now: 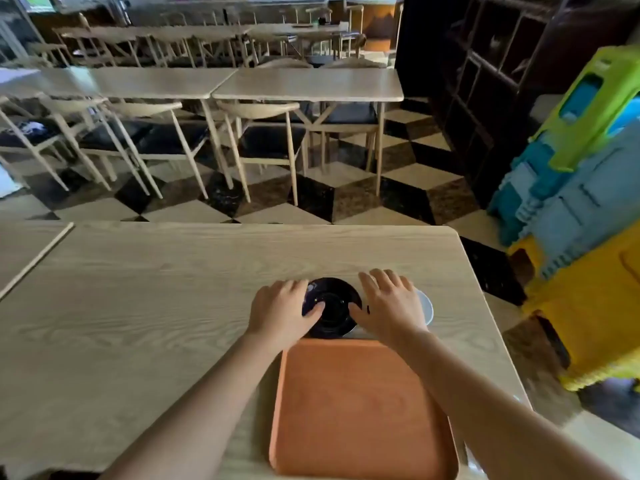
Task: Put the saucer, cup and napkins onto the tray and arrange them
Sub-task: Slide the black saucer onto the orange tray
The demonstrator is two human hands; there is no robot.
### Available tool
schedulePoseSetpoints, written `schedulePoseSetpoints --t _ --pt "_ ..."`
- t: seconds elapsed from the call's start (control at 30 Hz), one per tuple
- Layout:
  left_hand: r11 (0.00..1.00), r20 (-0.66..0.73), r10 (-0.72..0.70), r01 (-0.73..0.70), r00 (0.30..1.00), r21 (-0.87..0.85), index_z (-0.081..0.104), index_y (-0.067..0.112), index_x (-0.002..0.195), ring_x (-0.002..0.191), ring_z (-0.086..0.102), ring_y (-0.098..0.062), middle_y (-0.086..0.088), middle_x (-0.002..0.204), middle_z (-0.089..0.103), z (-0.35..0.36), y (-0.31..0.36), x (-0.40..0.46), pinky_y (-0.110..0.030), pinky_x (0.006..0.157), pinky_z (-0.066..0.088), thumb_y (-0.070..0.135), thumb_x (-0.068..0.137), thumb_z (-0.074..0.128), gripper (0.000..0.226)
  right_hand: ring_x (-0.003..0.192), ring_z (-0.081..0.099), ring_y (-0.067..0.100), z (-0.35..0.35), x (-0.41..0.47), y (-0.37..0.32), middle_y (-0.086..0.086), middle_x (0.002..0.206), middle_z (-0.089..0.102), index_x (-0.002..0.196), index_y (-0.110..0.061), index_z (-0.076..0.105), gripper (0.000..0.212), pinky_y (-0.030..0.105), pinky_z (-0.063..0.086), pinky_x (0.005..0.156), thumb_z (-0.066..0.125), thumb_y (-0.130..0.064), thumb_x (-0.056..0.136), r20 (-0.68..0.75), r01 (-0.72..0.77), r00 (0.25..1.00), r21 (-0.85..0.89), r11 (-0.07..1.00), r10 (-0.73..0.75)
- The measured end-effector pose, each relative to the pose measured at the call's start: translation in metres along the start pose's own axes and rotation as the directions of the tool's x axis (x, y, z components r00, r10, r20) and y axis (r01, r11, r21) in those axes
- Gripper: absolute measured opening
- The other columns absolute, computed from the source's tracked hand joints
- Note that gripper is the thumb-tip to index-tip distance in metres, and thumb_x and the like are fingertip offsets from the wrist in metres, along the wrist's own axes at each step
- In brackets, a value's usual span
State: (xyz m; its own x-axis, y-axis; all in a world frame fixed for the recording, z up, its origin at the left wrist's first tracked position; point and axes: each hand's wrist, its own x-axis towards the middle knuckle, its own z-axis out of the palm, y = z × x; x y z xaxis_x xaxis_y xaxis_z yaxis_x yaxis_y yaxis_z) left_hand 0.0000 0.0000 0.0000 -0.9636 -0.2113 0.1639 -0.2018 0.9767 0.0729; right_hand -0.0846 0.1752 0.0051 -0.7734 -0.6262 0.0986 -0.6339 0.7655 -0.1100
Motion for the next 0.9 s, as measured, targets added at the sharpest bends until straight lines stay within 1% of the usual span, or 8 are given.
schedulePoseSetpoints --t 0.07,0.23,0.43,0.6,0.67,0.77,0.83,0.9 --pt "1.000 0.016 -0.024 0.024 1.000 0.002 0.056 0.015 0.113 0.089 0.062 -0.025 -0.004 0.100 0.068 0.019 -0.010 0.008 -0.035 0.069 0.048 0.056 0.084 0.042 0.053 0.113 0.047 0.028 0.022 0.012 -0.002 0.006 0.122 0.056 0.123 -0.014 0.047 0.052 0.039 0.039 0.093 0.049 -0.047 0.082 0.031 -0.010 0.999 0.014 1.000 0.009" --pt "0.999 0.073 -0.012 0.009 0.997 0.038 0.055 0.016 0.111 0.093 0.061 -0.026 -0.003 0.099 0.067 0.072 -0.037 0.033 -0.035 0.073 0.045 0.055 0.083 0.043 0.049 0.113 0.047 0.027 0.076 0.050 0.009 0.006 0.121 0.055 0.120 -0.015 0.047 0.050 0.037 0.039 0.094 0.051 -0.046 0.081 0.113 -0.034 0.993 -0.014 0.999 0.035" --pt "0.998 0.134 -0.016 0.008 0.991 0.066 0.051 0.018 0.095 0.086 0.060 -0.025 -0.001 0.090 0.064 0.118 -0.049 0.059 -0.032 0.063 0.034 0.056 0.080 0.049 0.041 0.111 0.048 0.027 0.110 0.085 0.020 0.008 0.115 0.058 0.112 -0.012 0.050 0.046 0.035 0.039 0.090 0.054 -0.047 0.082 0.195 -0.047 0.978 -0.118 0.992 0.070" --pt "0.999 0.223 -0.026 0.017 0.975 0.044 0.048 0.018 0.110 0.095 0.059 -0.026 -0.002 0.099 0.062 0.139 -0.053 0.056 -0.035 0.072 0.041 0.053 0.076 0.056 0.050 0.110 0.049 0.025 0.122 0.098 0.020 0.006 0.113 0.060 0.111 -0.013 0.054 0.046 0.033 0.037 0.089 0.059 -0.046 0.079 0.302 -0.007 0.951 -0.188 0.982 0.064" --pt "0.998 0.231 -0.055 0.054 0.971 0.007 0.049 0.018 0.111 0.095 0.059 -0.026 -0.002 0.098 0.062 0.142 -0.056 0.052 -0.035 0.073 0.043 0.053 0.074 0.059 0.052 0.110 0.050 0.025 0.125 0.099 0.020 0.006 0.113 0.062 0.109 -0.014 0.055 0.043 0.033 0.037 0.090 0.061 -0.044 0.079 0.319 -0.001 0.946 -0.186 0.982 0.061" --pt "0.988 0.239 -0.109 0.132 0.965 -0.081 0.053 0.018 0.101 0.093 0.058 -0.025 -0.001 0.096 0.059 0.143 -0.054 0.052 -0.032 0.068 0.041 0.046 0.072 0.065 0.042 0.109 0.052 0.025 0.127 0.101 0.018 0.006 0.112 0.063 0.108 -0.012 0.055 0.039 0.033 0.036 0.092 0.063 -0.038 0.080 0.324 -0.004 0.944 -0.176 0.984 0.062" --pt "0.946 0.294 -0.159 0.231 0.943 -0.228 0.053 0.015 0.099 0.095 0.056 -0.026 -0.003 0.099 0.058 0.144 -0.050 0.053 -0.032 0.069 0.041 0.033 0.072 0.069 0.036 0.108 0.053 0.027 0.127 0.100 0.015 0.008 0.112 0.063 0.107 -0.010 0.055 0.035 0.033 0.037 0.092 0.065 -0.031 0.081 0.334 -0.027 0.939 -0.148 0.989 0.075" --pt "0.852 0.331 -0.194 0.326 0.923 -0.410 0.053 0.010 0.093 0.095 0.055 -0.027 -0.008 0.097 0.060 0.146 -0.047 0.053 -0.034 0.071 0.045 0.015 0.072 0.068 0.026 0.109 0.052 0.029 0.126 0.097 0.011 0.012 0.113 0.061 0.109 -0.006 0.053 0.034 0.034 0.041 0.088 0.064 -0.022 0.082 0.336 -0.082 0.936 -0.084 0.993 0.106"
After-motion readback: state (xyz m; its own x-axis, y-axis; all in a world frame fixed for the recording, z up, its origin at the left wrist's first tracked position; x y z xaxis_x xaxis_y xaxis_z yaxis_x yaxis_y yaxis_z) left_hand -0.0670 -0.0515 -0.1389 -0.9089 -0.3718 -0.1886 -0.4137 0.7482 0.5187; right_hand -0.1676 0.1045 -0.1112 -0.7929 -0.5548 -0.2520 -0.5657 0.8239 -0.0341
